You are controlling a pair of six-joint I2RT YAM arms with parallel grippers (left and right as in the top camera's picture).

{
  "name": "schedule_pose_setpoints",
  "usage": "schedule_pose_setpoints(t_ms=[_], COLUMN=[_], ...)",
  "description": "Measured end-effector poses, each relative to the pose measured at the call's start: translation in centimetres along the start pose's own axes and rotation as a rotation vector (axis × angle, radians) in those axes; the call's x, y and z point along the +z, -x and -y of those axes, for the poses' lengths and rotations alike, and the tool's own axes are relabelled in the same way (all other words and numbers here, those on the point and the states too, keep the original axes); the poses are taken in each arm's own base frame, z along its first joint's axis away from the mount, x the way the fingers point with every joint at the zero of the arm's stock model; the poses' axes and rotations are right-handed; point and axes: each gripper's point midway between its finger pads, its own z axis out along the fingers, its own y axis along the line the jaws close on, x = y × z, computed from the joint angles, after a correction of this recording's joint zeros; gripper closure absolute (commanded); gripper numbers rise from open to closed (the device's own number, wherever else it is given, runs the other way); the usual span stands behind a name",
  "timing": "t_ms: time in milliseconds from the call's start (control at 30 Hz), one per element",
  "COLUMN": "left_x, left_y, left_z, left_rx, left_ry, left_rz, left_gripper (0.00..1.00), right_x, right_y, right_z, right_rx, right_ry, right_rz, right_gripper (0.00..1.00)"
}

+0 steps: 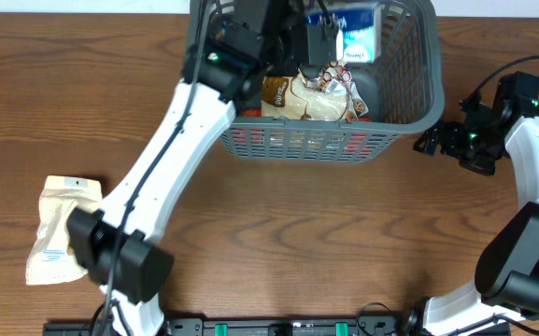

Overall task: Pack container
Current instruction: 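Carry the Kleenex box into the basket and open the left gripper, then withdraw the left gripper and lower it onto the beige paper bag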

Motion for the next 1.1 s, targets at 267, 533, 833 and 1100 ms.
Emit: schedule_pose_setpoints(t_ms=[267, 533, 833, 1100], left_x=[2.8, 3.4, 3.0, -5.0], left_y=[-3.1, -5.7, -5.6, -3.3], left_z=[6.1, 7.4, 6.8, -0.9], left_rx=[-0.010, -0.043, -0.079, -0.095], left_ry=[-0.232, -0.293, -0.272, 0.009], left_rz=[-0.099, -0.155, -0.155, -0.121], left_gripper=[0.92, 0.02, 0.01, 0.01], right_x=[0.0, 0.0, 0.0, 0.0], right_y=[0.0, 0.0, -0.2, -0.3], right_z=[0.0, 0.0, 0.0, 0.0], right_rx=[0.000, 0.000, 0.002, 0.003], right_ry=[0.000, 0.000, 0.000, 0.001], right_rz=[-0.001, -0.001, -0.010, -0.013], right_gripper=[0.01, 0.01, 0.01, 0.01])
